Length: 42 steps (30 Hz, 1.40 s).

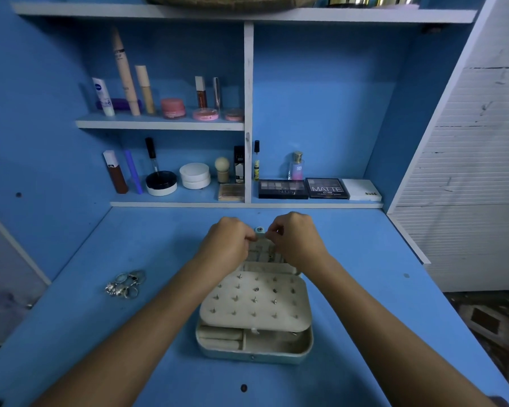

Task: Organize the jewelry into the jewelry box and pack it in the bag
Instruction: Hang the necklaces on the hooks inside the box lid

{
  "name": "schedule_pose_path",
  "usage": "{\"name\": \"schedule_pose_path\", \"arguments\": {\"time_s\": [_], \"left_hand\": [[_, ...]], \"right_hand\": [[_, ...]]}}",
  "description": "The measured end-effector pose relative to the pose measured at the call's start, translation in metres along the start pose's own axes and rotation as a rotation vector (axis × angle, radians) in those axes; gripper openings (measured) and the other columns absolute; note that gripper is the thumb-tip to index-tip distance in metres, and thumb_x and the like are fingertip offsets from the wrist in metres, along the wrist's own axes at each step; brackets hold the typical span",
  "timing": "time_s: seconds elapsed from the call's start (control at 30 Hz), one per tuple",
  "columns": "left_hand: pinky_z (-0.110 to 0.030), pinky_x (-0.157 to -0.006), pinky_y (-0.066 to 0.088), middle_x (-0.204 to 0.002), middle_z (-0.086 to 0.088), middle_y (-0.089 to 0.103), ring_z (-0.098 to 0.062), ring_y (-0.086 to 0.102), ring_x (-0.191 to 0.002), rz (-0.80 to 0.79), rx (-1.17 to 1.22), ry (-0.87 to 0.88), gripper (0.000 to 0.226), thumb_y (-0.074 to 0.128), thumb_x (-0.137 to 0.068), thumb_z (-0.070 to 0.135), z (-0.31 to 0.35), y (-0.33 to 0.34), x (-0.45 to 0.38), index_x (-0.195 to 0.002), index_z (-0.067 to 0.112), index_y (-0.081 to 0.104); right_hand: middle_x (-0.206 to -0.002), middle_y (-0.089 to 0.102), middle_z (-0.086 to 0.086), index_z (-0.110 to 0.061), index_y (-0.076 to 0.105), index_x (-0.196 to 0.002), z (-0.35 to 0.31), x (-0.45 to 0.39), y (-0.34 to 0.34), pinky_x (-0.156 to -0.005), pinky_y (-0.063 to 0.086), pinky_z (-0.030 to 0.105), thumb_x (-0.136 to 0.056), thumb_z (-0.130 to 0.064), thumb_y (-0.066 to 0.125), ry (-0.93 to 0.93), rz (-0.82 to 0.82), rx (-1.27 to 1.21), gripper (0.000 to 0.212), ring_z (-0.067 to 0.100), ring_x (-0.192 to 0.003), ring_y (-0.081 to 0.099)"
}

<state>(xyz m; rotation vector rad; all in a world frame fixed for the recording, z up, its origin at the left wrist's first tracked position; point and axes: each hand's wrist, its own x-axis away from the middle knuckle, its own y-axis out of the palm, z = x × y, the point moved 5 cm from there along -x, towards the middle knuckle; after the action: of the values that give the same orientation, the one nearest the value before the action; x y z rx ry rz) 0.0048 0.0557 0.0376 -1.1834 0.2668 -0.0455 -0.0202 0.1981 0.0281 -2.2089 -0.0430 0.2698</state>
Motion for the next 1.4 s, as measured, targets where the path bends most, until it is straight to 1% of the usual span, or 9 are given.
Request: {"name": "schedule_pose_path", "arguments": {"time_s": [0.13, 0.33, 0.63, 0.73, 0.87, 0.97, 1.07, 1.17, 1.4], "left_hand": [[-0.028, -0.070, 0.040, -0.110, -0.007, 0.059, -0.028, 0.060, -0.095, -0.102, -0.192, -0.012, 0.039, 0.051, -0.094, 0.001, 0.002, 0.002, -0.009, -0.119, 0.023, 0.072], [-0.030, -0.066, 0.038, -0.099, -0.005, 0.052, -0.024, 0.050, -0.082, -0.163, -0.297, -0.016, 0.036, 0.052, -0.092, 0.001, 0.002, 0.005, -0.015, -0.112, 0.022, 0.074], [-0.032, -0.080, 0.051, -0.117, -0.008, 0.055, -0.028, 0.059, -0.101, -0.235, -0.209, -0.050, 0.038, 0.049, -0.094, 0.003, -0.001, 0.009, -0.014, -0.121, 0.021, 0.069], [-0.031, -0.072, 0.051, -0.099, -0.007, 0.058, -0.026, 0.061, -0.088, -0.193, -0.119, 0.000, 0.030, 0.049, -0.094, 0.007, -0.003, 0.008, -0.006, -0.104, 0.016, 0.075], [-0.022, -0.051, 0.032, -0.070, 0.001, 0.050, -0.019, 0.055, -0.072, -0.170, -0.017, 0.013, 0.022, 0.054, -0.094, 0.010, -0.005, 0.009, 0.001, -0.083, 0.010, 0.074], [-0.020, -0.050, 0.033, -0.066, -0.001, 0.057, -0.017, 0.056, -0.065, -0.175, 0.073, -0.002, 0.024, 0.057, -0.095, 0.014, -0.007, 0.010, 0.001, -0.077, 0.010, 0.072], [-0.025, -0.054, 0.042, -0.069, -0.001, 0.065, -0.019, 0.063, -0.066, -0.174, 0.132, -0.007, 0.021, 0.060, -0.095, 0.017, -0.011, 0.011, 0.000, -0.080, 0.014, 0.076], [-0.016, -0.051, 0.035, -0.067, 0.006, 0.062, -0.010, 0.058, -0.059, -0.162, 0.144, 0.009, 0.018, 0.062, -0.095, 0.019, -0.010, 0.010, 0.001, -0.085, 0.018, 0.077], [-0.011, -0.061, 0.038, -0.087, 0.007, 0.067, -0.003, 0.060, -0.078, -0.147, 0.167, 0.036, 0.013, 0.067, -0.093, 0.021, -0.007, 0.009, 0.001, -0.101, 0.024, 0.077]], "right_hand": [[-0.086, 0.059, 0.008, -0.008, 0.068, -0.088, 0.001, -0.004, 0.005, -0.063, 0.040, 0.027, -0.091, -0.016, 0.070, 0.031, 0.011, 0.029, 0.008, 0.025, -0.076, 0.056], [-0.091, 0.061, 0.008, -0.010, 0.064, -0.091, -0.001, -0.005, 0.008, -0.062, 0.043, 0.029, -0.093, -0.014, 0.064, 0.099, -0.007, 0.123, 0.004, 0.029, -0.083, 0.060], [-0.087, 0.067, 0.006, -0.015, 0.071, -0.088, -0.003, 0.002, 0.007, -0.060, 0.047, 0.027, -0.087, -0.020, 0.066, 0.199, -0.058, 0.147, 0.008, 0.026, -0.079, 0.063], [-0.084, 0.068, 0.006, -0.017, 0.071, -0.075, 0.000, 0.007, 0.009, -0.055, 0.043, 0.023, -0.083, -0.018, 0.065, 0.209, -0.099, 0.091, 0.011, 0.027, -0.079, 0.064], [-0.070, 0.068, 0.004, -0.023, 0.063, -0.055, 0.000, 0.010, 0.007, -0.053, 0.045, 0.024, -0.083, -0.025, 0.070, 0.189, -0.104, -0.021, 0.029, 0.021, -0.068, 0.062], [-0.058, 0.067, 0.000, -0.014, 0.070, -0.062, -0.004, 0.013, -0.002, -0.053, 0.052, 0.022, -0.090, -0.026, 0.069, 0.182, -0.118, -0.141, 0.031, 0.013, -0.052, 0.060], [-0.066, 0.074, 0.004, -0.007, 0.075, -0.077, -0.003, 0.016, -0.007, -0.074, 0.062, 0.037, -0.093, -0.021, 0.067, 0.212, -0.142, -0.276, 0.023, 0.023, -0.066, 0.072], [-0.070, 0.075, 0.006, -0.011, 0.075, -0.078, -0.002, 0.017, -0.008, -0.077, 0.062, 0.042, -0.092, -0.014, 0.066, 0.215, -0.162, -0.327, 0.017, 0.026, -0.071, 0.074], [-0.078, 0.072, -0.002, -0.017, 0.077, -0.085, 0.002, 0.021, -0.018, -0.062, 0.054, 0.024, -0.090, -0.018, 0.066, 0.106, -0.200, -0.045, 0.012, 0.016, -0.073, 0.067]]}}
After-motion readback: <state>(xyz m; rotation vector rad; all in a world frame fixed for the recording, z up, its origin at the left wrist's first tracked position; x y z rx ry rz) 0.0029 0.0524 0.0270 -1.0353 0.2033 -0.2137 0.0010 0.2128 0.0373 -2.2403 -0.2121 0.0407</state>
